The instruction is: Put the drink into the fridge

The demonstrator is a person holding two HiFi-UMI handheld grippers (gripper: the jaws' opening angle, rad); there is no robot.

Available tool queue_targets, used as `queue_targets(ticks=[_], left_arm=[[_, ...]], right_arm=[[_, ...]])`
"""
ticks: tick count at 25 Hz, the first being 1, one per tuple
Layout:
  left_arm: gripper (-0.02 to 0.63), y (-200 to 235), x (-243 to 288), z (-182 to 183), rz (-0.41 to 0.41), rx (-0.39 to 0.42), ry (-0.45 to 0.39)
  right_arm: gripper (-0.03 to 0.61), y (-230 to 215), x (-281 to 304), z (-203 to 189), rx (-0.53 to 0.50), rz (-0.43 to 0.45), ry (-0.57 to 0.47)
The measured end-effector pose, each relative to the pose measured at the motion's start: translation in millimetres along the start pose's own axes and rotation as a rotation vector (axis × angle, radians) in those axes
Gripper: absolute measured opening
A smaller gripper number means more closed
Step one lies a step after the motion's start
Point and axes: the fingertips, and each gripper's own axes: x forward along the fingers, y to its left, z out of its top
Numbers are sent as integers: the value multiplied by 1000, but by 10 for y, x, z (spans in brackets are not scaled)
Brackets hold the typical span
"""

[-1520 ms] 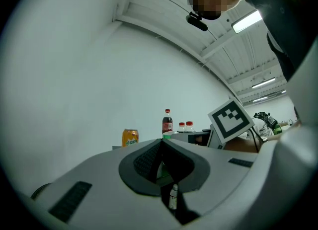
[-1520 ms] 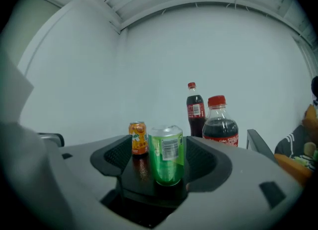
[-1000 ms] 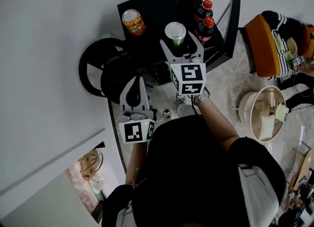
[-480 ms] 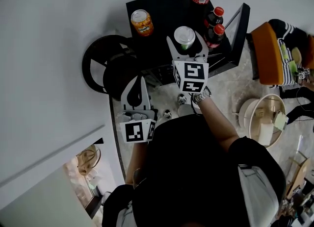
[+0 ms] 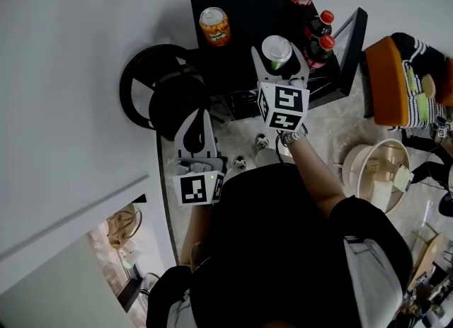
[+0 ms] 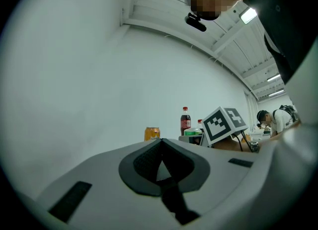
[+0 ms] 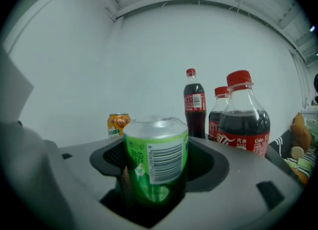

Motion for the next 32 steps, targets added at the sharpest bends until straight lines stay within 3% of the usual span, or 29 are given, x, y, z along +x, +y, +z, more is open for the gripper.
queue_targets(ticks=[12, 32], left_arm=[[9, 45, -219, -2, -44, -17, -7], [9, -135, -846, -203, -238, -80, -2]], right_arm=[[331, 224, -326, 25, -6, 20, -18], [331, 450, -1510, -317, -31, -58, 24]])
